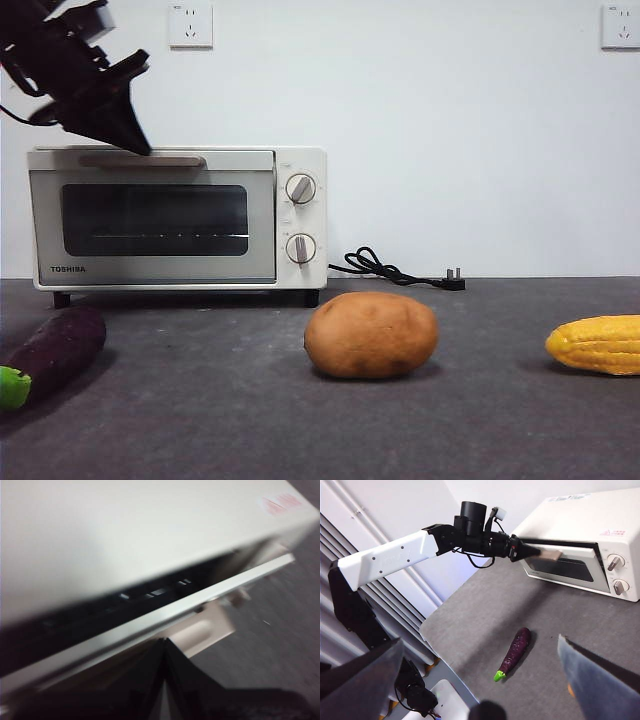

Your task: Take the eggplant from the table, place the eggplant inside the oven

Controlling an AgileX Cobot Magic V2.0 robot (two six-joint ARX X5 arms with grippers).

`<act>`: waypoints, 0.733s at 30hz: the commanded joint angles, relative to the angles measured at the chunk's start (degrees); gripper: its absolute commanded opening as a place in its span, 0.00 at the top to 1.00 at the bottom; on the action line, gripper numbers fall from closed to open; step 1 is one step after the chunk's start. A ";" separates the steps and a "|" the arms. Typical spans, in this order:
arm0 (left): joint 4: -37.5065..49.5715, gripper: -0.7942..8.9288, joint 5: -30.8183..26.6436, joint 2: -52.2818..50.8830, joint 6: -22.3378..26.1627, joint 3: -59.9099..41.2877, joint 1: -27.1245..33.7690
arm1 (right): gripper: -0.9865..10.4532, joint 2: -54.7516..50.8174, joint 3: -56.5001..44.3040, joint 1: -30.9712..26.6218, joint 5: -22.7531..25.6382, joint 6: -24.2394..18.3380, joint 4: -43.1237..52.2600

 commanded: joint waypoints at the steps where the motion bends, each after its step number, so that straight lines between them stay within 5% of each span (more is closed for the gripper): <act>1: -4.39 0.92 -0.76 1.68 0.63 -1.46 -1.57 | 0.36 0.17 0.07 0.07 -0.13 -0.44 0.00; 22: -18.32 0.92 -0.74 1.68 0.57 -1.46 -9.25 | 0.36 2.01 0.07 0.07 -0.13 -1.29 0.09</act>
